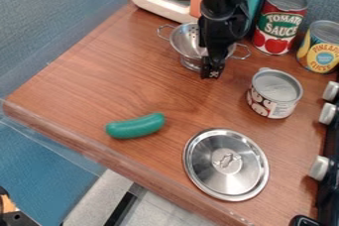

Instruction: Move the silver pot to the bottom left corner of the table

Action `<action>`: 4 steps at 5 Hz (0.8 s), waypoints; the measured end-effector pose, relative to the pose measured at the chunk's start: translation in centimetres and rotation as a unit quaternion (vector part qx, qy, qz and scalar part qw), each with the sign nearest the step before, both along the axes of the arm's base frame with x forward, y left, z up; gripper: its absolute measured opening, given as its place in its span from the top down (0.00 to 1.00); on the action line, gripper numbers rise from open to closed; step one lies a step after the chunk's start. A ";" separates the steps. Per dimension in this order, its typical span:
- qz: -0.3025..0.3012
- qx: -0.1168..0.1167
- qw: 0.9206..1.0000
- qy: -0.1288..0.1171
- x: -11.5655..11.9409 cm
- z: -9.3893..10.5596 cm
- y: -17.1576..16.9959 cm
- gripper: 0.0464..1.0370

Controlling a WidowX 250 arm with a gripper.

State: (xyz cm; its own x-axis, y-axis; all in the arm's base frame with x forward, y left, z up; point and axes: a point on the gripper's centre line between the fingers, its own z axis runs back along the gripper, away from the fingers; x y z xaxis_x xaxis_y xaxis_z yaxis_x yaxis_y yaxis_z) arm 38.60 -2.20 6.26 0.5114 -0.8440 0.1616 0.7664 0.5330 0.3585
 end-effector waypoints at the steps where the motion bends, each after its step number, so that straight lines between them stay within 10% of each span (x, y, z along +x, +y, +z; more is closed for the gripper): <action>1: 0.003 0.008 1.000 0.001 0.2 -0.9 -0.5 0.38; 2: 0.013 0.005 1.000 -0.008 0.0 -1.1 -0.5 0.67; 4: 0.025 -0.002 0.999 -0.028 -0.5 -0.7 -0.4 0.95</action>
State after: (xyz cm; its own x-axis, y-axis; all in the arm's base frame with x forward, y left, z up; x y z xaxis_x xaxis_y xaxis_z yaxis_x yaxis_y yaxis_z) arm 38.09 -2.65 5.51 0.5420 -0.8173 0.1956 0.7178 0.5713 0.3980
